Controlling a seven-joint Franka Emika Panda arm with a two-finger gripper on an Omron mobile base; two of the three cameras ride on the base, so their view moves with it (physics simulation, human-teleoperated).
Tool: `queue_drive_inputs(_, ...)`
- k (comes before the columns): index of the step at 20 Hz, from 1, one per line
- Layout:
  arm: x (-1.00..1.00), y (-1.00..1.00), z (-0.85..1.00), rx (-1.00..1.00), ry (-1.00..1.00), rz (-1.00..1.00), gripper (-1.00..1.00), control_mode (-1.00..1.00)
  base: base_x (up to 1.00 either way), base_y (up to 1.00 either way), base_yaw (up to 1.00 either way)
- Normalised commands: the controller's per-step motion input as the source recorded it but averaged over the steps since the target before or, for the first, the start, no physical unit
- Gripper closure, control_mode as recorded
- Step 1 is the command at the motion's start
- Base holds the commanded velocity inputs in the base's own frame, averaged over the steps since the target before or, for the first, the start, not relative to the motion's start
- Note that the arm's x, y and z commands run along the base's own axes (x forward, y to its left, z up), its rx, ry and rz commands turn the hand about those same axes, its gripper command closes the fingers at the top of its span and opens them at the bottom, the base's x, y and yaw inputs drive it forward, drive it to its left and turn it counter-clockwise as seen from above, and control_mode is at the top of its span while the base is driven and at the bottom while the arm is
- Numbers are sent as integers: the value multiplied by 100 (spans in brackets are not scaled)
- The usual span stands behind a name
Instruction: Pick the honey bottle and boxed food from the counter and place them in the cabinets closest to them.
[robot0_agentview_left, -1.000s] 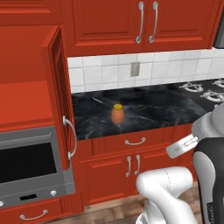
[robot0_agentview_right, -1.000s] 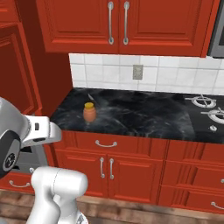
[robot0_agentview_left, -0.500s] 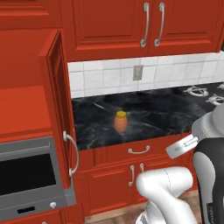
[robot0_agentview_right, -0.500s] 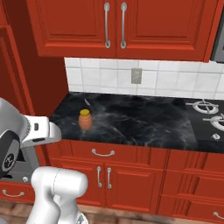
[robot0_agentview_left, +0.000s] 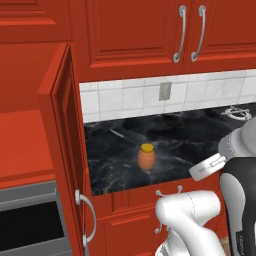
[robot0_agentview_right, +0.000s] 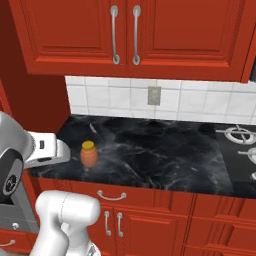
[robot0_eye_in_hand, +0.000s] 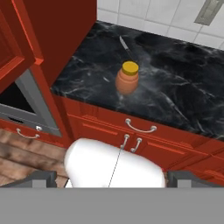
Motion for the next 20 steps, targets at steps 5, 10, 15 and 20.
queue_drive_inputs(5,2,0,0,0,0,0,-100,-100,0,0,0)
queue_drive_inputs(10,14,2,-1,0,0,0,-100,-100,0,0,0)
queue_drive_inputs(15,19,1,-4,0,0,0,-100,-100,0,0,0)
queue_drive_inputs(20,25,1,-7,0,0,0,-100,-100,0,0,0)
